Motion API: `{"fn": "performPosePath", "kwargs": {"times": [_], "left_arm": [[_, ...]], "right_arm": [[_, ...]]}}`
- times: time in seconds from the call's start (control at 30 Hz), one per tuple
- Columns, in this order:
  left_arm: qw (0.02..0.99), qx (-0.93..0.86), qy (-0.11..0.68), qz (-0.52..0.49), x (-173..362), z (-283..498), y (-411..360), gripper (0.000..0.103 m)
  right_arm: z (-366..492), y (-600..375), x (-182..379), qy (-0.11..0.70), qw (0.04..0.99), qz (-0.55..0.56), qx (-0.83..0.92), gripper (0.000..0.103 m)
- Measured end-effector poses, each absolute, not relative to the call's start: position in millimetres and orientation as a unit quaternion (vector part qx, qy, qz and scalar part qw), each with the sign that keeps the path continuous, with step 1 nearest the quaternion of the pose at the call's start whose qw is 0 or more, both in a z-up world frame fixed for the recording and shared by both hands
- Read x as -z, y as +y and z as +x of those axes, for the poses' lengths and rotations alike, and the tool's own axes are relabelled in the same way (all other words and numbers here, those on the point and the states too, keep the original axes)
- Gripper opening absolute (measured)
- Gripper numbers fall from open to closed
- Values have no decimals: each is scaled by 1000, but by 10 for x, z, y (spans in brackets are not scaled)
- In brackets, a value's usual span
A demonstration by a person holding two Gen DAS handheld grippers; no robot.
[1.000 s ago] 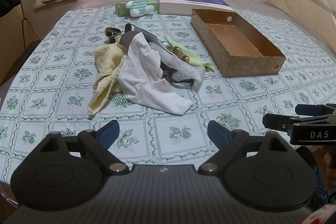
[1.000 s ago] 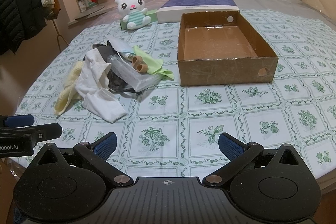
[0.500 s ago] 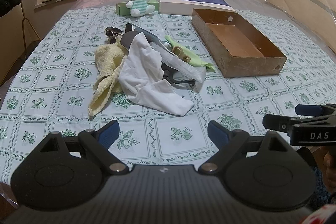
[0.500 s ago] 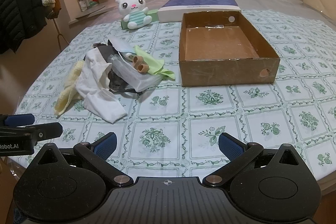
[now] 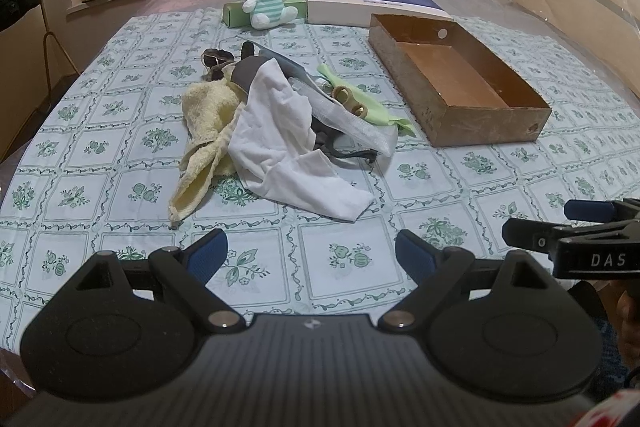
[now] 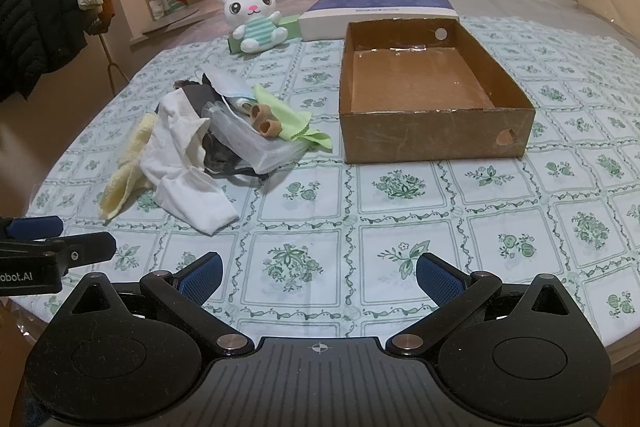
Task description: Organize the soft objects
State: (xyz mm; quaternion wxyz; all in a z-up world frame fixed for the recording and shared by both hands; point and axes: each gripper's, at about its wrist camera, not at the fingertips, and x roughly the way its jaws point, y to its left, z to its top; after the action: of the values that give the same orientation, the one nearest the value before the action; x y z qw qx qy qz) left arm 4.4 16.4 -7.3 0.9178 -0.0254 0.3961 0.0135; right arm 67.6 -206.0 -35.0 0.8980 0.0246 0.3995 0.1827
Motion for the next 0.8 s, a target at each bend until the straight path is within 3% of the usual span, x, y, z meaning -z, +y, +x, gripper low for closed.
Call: {"fn": "performPosePath", "kwargs": {"times": [0.33,0.8], "left_arm": [[919,-30,394,-11,216,237,215,90],[933,-23,360,12,311,713,314,78]], "right_arm": [[813,-2020,407,376,904,27,-203,103],[1251,-1752,487,353,902,33,-246,98]]}}
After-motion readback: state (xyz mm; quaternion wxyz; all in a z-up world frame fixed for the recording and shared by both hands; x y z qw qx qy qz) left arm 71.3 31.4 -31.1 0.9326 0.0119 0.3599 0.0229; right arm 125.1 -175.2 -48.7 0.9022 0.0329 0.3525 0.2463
